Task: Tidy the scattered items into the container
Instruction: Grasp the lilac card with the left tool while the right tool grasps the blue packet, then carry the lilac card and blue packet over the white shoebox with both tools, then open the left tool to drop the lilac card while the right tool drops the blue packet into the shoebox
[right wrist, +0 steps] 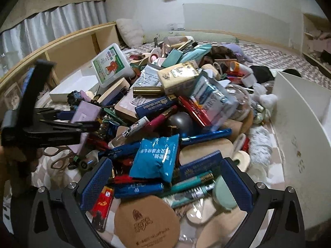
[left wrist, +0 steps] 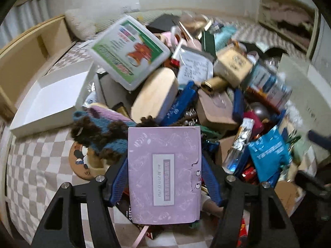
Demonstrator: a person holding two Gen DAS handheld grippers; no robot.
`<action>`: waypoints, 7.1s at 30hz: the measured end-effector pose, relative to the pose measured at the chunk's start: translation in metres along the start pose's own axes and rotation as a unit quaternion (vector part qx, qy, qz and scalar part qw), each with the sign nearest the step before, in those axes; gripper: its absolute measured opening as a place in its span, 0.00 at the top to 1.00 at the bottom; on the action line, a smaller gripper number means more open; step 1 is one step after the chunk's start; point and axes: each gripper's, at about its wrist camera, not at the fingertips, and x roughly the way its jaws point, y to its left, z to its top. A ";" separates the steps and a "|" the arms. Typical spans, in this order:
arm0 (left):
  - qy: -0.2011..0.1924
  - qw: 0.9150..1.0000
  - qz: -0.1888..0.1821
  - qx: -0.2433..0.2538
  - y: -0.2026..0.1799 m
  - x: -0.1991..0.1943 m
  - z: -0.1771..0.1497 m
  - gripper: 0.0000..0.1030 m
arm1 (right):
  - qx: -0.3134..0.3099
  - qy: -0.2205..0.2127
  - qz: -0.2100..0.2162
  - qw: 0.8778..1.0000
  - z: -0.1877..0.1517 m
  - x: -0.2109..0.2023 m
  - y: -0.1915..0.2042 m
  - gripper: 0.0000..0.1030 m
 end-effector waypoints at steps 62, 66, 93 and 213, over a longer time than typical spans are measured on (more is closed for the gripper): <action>-0.171 0.983 -0.048 -0.051 -0.068 -0.155 0.010 0.36 | 0.014 -0.109 0.034 0.993 0.051 -0.127 -0.012 0.49; -0.175 0.982 -0.058 -0.040 -0.085 -0.156 0.018 0.36 | 0.023 -0.119 0.020 0.992 0.050 -0.141 -0.029 0.49; -0.180 0.970 -0.151 0.058 -0.257 -0.138 0.085 0.36 | 0.110 -0.144 -0.085 0.980 0.027 -0.194 -0.178 0.49; -0.080 0.968 -0.234 0.048 -0.376 -0.035 0.069 0.17 | 0.162 -0.041 -0.157 0.973 -0.019 -0.140 -0.296 0.23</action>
